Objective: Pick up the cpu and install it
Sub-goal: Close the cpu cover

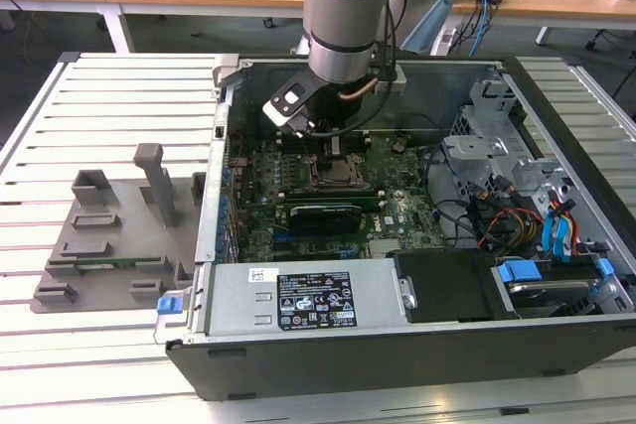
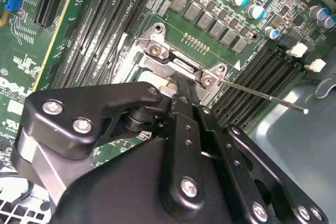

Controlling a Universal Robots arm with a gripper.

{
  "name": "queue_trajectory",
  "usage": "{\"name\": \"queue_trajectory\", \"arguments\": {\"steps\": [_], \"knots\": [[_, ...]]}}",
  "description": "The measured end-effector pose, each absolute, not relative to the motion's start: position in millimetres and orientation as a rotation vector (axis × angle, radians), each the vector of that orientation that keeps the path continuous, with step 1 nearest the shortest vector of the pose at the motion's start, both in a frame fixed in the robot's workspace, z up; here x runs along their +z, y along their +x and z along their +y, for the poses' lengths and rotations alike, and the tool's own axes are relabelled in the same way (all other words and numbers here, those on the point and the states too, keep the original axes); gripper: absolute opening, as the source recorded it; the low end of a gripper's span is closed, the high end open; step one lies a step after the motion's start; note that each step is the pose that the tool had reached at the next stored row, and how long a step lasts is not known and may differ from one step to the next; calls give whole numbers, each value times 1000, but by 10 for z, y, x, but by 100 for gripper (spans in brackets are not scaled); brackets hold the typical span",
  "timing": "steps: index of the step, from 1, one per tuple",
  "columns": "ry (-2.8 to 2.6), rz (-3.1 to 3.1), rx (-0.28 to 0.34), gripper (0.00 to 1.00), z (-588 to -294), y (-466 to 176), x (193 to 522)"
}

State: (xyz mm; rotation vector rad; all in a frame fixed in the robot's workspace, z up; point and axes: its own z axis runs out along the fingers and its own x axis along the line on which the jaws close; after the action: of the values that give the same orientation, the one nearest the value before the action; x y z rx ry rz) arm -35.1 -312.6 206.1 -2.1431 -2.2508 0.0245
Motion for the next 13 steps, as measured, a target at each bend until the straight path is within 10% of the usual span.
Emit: {"name": "queue_trajectory", "arguments": {"steps": [13], "knots": [[-2143,-2250,24,11,-3119,-217,2228]]}}
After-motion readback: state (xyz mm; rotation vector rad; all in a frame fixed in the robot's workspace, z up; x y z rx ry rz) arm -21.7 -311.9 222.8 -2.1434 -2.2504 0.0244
